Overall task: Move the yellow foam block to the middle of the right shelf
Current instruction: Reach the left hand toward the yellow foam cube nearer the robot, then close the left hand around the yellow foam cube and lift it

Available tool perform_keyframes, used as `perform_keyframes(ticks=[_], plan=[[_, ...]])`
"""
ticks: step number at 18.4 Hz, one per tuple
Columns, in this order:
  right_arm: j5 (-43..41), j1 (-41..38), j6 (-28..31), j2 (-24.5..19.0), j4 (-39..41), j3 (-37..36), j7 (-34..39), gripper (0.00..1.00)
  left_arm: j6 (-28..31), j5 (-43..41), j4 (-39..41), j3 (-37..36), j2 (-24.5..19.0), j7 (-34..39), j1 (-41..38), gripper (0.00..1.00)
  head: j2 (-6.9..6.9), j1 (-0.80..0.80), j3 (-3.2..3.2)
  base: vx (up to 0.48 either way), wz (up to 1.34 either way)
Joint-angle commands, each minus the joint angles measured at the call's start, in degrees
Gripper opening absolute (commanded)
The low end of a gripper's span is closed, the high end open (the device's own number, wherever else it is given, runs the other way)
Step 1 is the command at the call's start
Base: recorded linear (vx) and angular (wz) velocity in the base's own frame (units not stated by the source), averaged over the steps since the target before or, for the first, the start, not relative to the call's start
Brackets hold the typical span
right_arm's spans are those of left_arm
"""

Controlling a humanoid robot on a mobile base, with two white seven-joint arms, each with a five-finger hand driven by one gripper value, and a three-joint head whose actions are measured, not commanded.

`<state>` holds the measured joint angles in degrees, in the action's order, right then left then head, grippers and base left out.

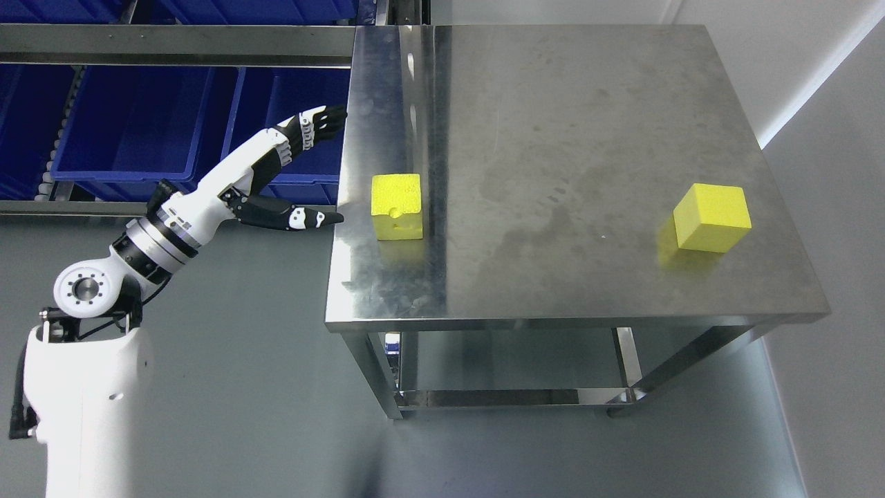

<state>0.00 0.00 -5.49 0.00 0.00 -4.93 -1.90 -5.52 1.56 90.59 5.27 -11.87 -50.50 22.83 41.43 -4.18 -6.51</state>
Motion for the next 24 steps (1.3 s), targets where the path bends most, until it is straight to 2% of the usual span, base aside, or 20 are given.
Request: perform_keyframes(ticks=[1, 9, 13, 20, 21, 24], plan=[[0.18, -0.09, 0.04, 1.0, 1.0, 0.01, -0.03, 1.0, 0.25, -5.25, -12.18, -11.31, -3.25, -0.38, 6.61, 0.98, 0.0, 0.0, 0.0, 0.0, 0.0], [0.26, -0.09, 0.04, 1.0, 1.0, -0.08, -0.03, 1.0, 0.33, -6.31, -16.84, -17.66, 0.35, -0.38, 8.9, 0.98, 0.0, 0.0, 0.0, 0.0, 0.0], [0.18, -0.09, 0.04, 1.0, 1.0, 0.01, -0.03, 1.0, 0.25, -7.71, -22.38, -18.89, 1.85, -0.38, 11.88, 0.98, 0.0, 0.0, 0.0, 0.0, 0.0], [0.18, -0.09, 0.04, 1.0, 1.0, -0.08, -0.03, 1.0, 0.33, -9.56, -25.73, -18.98, 5.02, -0.38, 13.03, 0.95, 0.0, 0.0, 0.0, 0.0, 0.0], [0.18, -0.09, 0.04, 1.0, 1.0, 0.01, -0.03, 1.0, 0.33, -9.56, -25.99, -18.89, 5.37, -0.38, 13.03, 0.92, 0.0, 0.0, 0.0, 0.0, 0.0], [0.18, -0.09, 0.04, 1.0, 1.0, 0.01, -0.03, 1.0, 0.33, -9.21, -26.08, -17.67, 5.55, -0.38, 13.12, 0.71, 0.0, 0.0, 0.0, 0.001, 0.01]])
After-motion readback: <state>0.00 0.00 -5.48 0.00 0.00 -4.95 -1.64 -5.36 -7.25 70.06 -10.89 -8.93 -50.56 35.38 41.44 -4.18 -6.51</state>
